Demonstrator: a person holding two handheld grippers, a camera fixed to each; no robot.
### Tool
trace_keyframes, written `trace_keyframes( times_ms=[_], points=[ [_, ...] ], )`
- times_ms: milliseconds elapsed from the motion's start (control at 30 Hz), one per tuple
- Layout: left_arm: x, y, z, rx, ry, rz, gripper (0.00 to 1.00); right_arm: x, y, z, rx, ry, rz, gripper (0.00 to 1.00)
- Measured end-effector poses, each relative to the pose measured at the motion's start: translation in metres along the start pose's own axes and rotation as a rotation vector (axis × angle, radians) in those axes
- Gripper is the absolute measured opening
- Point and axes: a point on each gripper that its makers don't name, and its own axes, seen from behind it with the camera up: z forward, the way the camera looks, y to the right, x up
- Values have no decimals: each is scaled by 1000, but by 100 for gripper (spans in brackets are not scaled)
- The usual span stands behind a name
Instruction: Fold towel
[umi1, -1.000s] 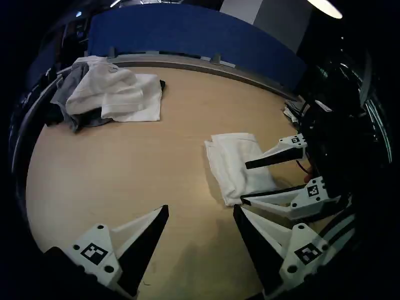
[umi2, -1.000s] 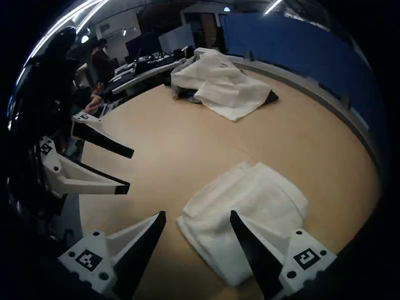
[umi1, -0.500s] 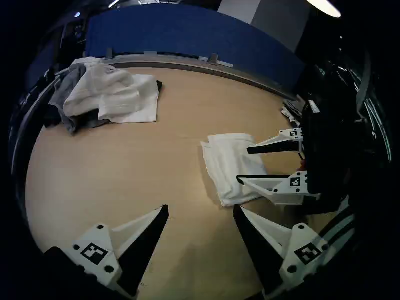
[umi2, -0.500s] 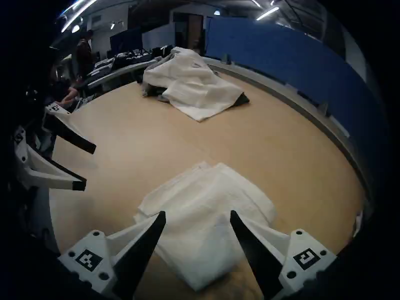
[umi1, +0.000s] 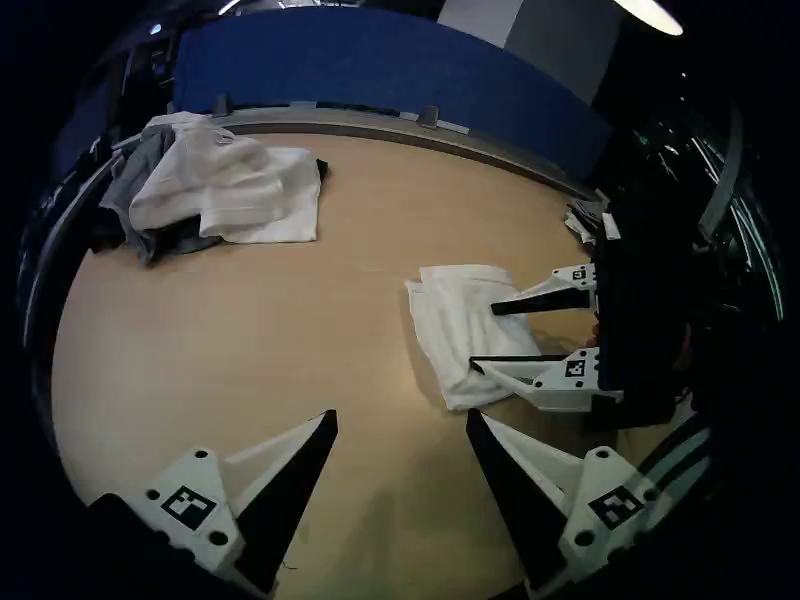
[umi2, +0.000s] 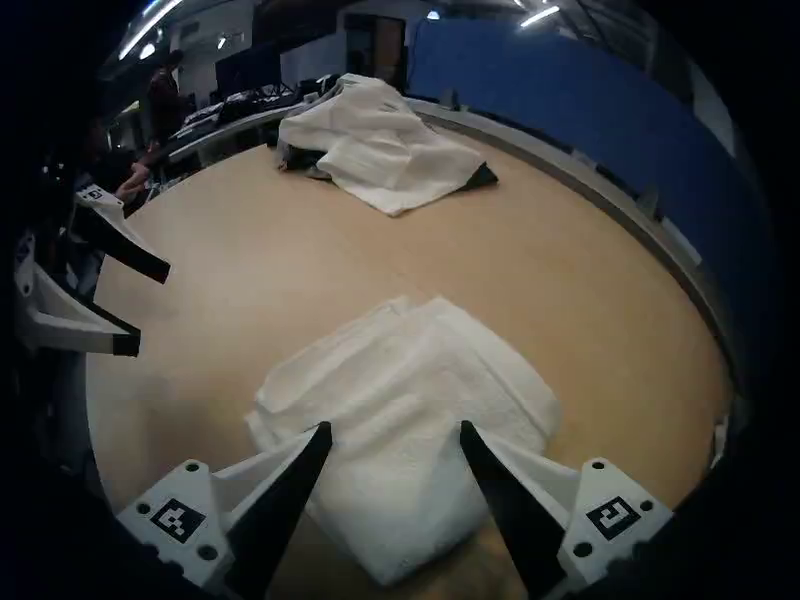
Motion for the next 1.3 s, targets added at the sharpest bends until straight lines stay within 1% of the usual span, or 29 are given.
trace_keyframes(
  times_ms=[100,200,267,367,467,767,967,1100,1200,1300],
  points=[
    [0,1,0,0,0,1,96,9,-1,-7,7,29,9,100],
    [1,2,0,-2,1,2,96,17,0,-19,11,56,20,100],
    [2,3,0,-5,4,2,96,18,1,-28,13,69,27,100],
    [4,5,0,-8,7,2,96,13,3,-41,12,72,37,100],
    [5,7,0,-11,9,2,96,2,5,-49,5,61,44,100],
    [8,11,0,-18,12,8,96,-34,6,-63,-7,19,60,100],
    [10,12,-1,-16,17,10,96,-54,2,-67,0,-16,50,100],
    [11,12,-2,-14,18,10,96,-60,-2,-67,13,-25,55,99],
    [10,12,-3,-14,18,10,96,-62,-3,-66,20,-25,67,90],
    [11,12,-3,-14,19,12,96,-65,-4,-66,25,-32,80,74]
  ],
)
